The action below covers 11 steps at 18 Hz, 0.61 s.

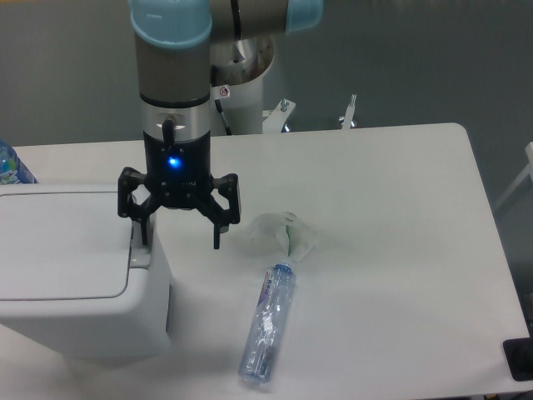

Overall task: Open the trash can
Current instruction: 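Push the white lid with the gripper fingers to swing it open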

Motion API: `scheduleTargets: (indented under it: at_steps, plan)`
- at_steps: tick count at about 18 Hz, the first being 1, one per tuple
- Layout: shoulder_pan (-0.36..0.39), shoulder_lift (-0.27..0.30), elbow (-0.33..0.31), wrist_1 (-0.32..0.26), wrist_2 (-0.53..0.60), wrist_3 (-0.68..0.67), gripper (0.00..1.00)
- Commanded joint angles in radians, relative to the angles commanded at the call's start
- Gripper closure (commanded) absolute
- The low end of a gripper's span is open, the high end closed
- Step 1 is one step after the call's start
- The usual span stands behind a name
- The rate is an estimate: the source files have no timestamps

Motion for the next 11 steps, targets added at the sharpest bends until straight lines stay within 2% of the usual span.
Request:
scheduleTargets:
  at_steps: [11]
  plan:
    - [0.000,0.000,-0.008,0.000,0.002,-0.002,0.00]
